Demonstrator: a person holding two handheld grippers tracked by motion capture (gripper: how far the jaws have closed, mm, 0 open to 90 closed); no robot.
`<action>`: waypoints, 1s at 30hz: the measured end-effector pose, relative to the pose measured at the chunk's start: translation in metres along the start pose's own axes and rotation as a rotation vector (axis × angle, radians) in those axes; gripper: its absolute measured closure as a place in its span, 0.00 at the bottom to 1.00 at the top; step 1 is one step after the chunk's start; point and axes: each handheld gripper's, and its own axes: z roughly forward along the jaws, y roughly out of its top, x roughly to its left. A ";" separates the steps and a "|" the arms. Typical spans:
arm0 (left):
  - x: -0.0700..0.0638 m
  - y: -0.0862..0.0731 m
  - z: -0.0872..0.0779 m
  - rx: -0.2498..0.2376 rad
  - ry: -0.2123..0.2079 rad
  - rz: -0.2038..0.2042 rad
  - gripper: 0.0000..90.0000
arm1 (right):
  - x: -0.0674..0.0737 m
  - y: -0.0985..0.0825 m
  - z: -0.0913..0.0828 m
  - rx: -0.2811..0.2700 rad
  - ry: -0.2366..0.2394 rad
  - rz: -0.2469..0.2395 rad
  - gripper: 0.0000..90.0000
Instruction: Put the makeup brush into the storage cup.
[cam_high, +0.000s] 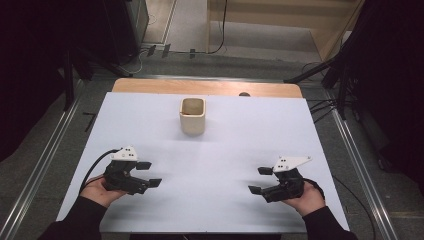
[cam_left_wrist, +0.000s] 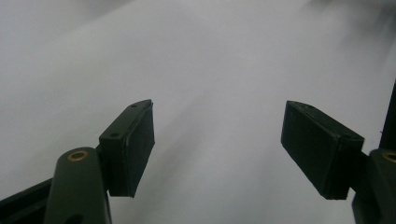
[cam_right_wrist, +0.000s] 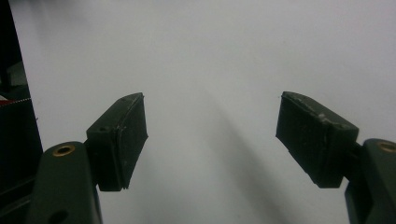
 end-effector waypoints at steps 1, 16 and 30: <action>0.000 0.000 0.000 0.000 -0.002 0.000 0.29 | 0.000 0.000 0.000 0.000 0.000 0.001 0.28; 0.001 0.000 0.002 -0.006 0.001 0.016 0.27 | -0.001 0.000 0.000 0.002 -0.006 0.009 0.28; 0.001 0.000 0.001 -0.009 0.004 0.015 0.25 | -0.001 0.001 0.000 0.002 -0.007 0.015 0.28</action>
